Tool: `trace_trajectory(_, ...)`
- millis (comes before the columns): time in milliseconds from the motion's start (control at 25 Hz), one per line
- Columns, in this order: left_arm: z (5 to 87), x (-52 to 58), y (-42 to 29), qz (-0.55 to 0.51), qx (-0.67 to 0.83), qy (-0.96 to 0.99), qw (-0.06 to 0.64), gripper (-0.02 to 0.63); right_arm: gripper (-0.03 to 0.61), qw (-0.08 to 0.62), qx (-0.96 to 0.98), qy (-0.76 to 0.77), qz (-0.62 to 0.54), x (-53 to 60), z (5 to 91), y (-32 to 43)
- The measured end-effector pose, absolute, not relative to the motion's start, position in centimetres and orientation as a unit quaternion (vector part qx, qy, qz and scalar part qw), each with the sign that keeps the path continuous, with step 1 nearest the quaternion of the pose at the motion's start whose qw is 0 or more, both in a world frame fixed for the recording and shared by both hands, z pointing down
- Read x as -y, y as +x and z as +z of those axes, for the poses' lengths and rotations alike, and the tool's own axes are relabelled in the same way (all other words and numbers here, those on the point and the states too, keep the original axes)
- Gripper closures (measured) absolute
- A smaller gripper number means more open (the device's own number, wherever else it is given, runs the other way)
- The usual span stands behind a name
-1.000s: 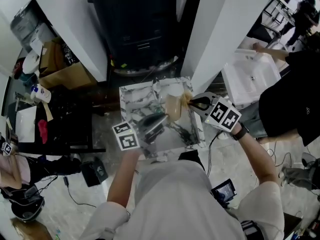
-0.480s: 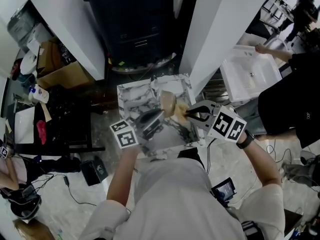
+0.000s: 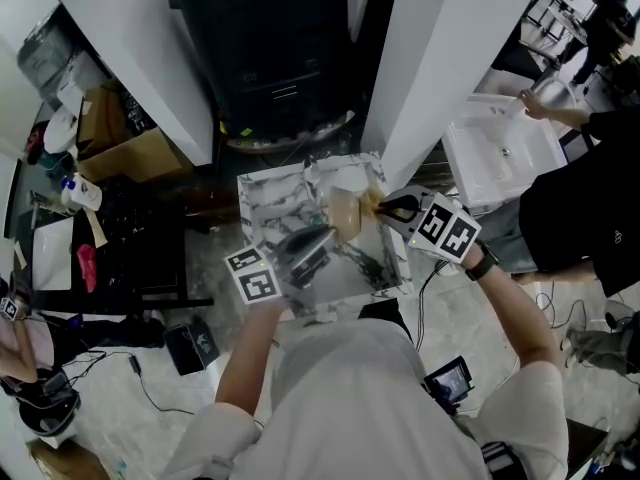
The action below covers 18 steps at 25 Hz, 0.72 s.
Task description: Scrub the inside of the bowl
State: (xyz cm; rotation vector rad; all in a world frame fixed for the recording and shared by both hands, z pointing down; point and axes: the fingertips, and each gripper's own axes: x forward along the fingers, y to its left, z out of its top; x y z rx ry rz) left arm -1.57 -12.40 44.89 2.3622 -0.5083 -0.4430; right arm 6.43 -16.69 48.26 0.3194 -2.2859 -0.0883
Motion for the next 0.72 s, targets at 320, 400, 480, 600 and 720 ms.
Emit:
trace_trajectory(320,45.5,13.5,-2.7,-0.168,0.217,0.902,0.335,0.597,0.535,0.398,0.914,0.065,-0.036,13.0,46.4,4.6)
trace_trajectory(400,45.5,13.5,-2.9,-0.175,0.214,0.9,0.338,0.597,0.535,0.39,0.916,0.078,-0.053,13.6,45.0,4.2)
trace_trajectory(480,45.3,13.4,-3.0,-0.185,0.211,0.899,0.337,0.597,0.535,0.379,0.918,0.101,-0.059,14.8,44.1,4.1)
trace_trajectory(600,44.7,13.0,-2.7,-0.194,0.206,0.902,0.327,0.597,0.535,0.371,0.917,0.141,-0.046,17.1,44.8,4.5)
trace_trajectory(720,44.5,12.9,-2.5,-0.195,0.211,0.9,0.327,0.597,0.535,0.379,0.913,0.149,-0.022,17.6,46.9,5.0)
